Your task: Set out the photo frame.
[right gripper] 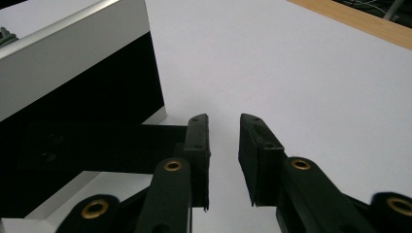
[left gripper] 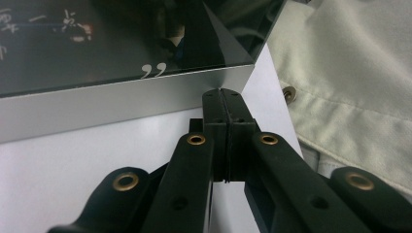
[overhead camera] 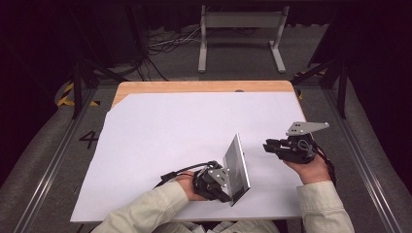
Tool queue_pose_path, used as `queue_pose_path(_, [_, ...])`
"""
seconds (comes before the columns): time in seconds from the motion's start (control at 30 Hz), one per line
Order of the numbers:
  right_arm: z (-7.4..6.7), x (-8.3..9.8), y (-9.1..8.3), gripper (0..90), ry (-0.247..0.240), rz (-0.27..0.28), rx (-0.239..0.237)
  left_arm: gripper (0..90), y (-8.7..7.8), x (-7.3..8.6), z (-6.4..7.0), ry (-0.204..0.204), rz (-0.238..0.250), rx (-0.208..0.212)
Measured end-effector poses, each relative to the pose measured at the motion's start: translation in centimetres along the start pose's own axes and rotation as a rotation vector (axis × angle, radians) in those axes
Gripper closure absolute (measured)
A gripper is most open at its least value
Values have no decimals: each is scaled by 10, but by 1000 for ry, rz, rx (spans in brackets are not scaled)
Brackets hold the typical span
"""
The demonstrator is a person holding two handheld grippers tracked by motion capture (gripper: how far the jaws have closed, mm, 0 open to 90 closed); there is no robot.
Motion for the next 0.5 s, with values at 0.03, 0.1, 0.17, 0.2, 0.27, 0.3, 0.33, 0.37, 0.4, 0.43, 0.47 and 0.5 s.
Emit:
queue_pose_path(0.03, [0,0,0,732,-1,0,0,900,1,-1,0,1,0,0])
queue_pose_path(0.1, [0,0,0,732,-1,0,0,900,3,-2,0,3,8,-1])
queue_pose_path(0.17, [0,0,0,732,-1,0,-1,900,5,-4,0,-2,10,-1])
queue_pose_path(0.2, [0,0,0,731,-1,0,-1,900,6,-5,0,-4,16,-3])
queue_pose_path(0.27, [0,0,0,732,6,1,-2,900,7,-6,0,-1,18,-6])
queue_pose_path(0.3, [0,0,0,732,13,3,-4,900,9,-8,-1,-1,21,0])
queue_pose_path(0.33, [0,0,0,732,17,4,-5,900,9,-9,-2,4,23,-5])
queue_pose_path(0.37, [0,0,0,733,20,5,-5,900,10,-9,-2,1,24,-4])
queue_pose_path(0.4, [0,0,-1,733,21,4,-6,900,11,-10,-3,-4,28,-1])
queue_pose_path(0.43, [0,0,-1,733,21,4,-6,900,11,-10,-3,-4,28,-1])
queue_pose_path(0.47, [0,0,0,732,23,4,-7,900,12,-11,-4,-11,36,-7])
queue_pose_path(0.5, [0,0,0,731,23,3,-7,900,12,-11,-4,-11,36,-7])
Point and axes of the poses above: each handheld gripper's, and its own axes: y roughly forward along the jaws, x roughly out of its underside, z roughly to its right, the point moved 1 cm from there along y, roughly forward along the jaws, and after that the axes turned 2 degrees about z, right-handed, at the moved point
